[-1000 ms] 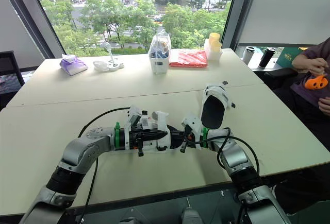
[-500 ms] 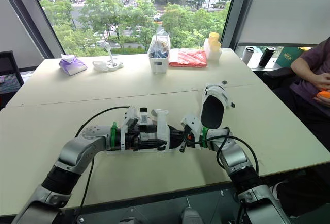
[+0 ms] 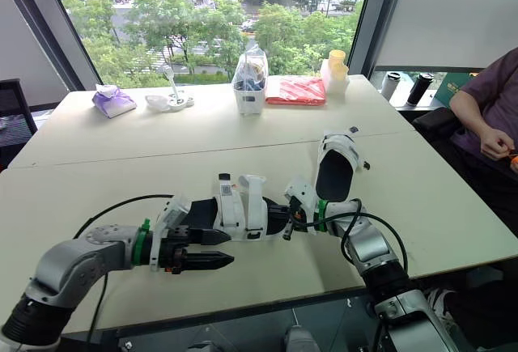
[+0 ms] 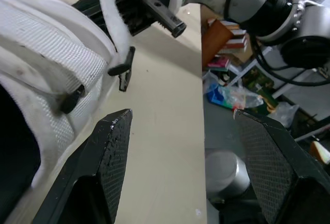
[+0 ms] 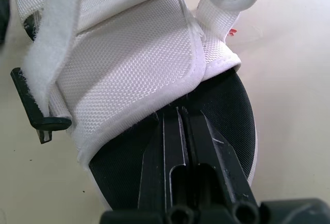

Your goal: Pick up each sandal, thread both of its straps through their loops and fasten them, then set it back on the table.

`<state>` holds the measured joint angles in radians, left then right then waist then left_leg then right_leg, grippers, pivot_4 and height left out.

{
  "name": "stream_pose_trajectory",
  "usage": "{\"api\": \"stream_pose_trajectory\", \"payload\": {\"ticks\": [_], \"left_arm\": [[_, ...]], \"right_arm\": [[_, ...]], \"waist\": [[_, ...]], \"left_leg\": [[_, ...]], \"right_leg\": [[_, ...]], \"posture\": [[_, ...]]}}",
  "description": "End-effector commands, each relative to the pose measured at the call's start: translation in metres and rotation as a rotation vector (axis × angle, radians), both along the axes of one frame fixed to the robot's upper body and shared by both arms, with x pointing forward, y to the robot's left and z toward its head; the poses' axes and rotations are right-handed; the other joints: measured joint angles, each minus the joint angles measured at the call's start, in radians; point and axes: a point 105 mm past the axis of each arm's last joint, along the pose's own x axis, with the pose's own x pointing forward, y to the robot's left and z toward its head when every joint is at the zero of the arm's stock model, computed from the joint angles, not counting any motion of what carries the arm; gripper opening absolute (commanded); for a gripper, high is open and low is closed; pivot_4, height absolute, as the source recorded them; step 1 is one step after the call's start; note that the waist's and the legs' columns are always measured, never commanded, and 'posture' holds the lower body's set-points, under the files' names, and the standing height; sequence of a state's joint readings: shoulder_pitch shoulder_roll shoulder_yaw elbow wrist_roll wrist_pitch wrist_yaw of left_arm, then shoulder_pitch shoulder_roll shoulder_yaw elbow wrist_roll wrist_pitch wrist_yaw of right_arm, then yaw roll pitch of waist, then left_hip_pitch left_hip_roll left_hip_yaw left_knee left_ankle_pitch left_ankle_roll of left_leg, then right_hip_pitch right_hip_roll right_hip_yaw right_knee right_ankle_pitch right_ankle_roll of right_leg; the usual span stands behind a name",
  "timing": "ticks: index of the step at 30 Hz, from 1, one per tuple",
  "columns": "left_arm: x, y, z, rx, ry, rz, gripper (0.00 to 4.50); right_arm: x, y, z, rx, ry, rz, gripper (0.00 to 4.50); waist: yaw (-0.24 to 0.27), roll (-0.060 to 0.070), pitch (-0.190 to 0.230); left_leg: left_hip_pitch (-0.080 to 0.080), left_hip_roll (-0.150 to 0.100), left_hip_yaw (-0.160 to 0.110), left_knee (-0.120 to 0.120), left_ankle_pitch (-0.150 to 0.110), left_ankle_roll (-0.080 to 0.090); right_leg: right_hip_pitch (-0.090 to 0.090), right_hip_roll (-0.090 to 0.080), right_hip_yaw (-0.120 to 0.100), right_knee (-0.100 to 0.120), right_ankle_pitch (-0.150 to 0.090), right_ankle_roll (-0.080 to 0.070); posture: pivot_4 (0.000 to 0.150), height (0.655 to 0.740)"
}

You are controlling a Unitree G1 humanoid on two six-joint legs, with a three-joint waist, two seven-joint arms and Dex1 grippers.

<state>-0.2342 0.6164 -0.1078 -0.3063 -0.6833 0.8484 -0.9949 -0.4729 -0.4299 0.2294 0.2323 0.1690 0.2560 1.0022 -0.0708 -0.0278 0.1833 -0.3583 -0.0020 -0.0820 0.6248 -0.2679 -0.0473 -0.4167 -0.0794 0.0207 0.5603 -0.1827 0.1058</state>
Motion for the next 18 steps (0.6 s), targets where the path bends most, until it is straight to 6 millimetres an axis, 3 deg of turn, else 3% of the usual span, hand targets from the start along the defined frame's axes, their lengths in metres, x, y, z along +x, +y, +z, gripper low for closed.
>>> {"api": "stream_pose_trajectory", "payload": {"ticks": [1, 18], "left_arm": [[0.008, -0.007, -0.002, 0.002, -0.039, 0.013, 3.23], [0.026, -0.037, 0.007, -0.066, -0.078, 0.04, 3.23]], "right_arm": [[-0.016, -0.007, -0.05, -0.128, 0.171, -0.006, 0.0], [-0.017, -0.009, -0.05, -0.12, 0.173, -0.034, 0.0]], "waist": [[0.0, 0.0, 0.0], [0.004, 0.0, 0.0]], "left_leg": [[0.0, 0.0, 0.0, 0.0, 0.0, 0.0], [0.001, 0.0, 0.0, -0.001, 0.0, 0.0]], "right_leg": [[0.0, 0.0, 0.0, 0.0, 0.0, 0.0], [0.0, 0.0, 0.0, 0.003, 0.0, 0.0]], "posture": [[0.15, 0.74], [0.15, 0.74]]}}
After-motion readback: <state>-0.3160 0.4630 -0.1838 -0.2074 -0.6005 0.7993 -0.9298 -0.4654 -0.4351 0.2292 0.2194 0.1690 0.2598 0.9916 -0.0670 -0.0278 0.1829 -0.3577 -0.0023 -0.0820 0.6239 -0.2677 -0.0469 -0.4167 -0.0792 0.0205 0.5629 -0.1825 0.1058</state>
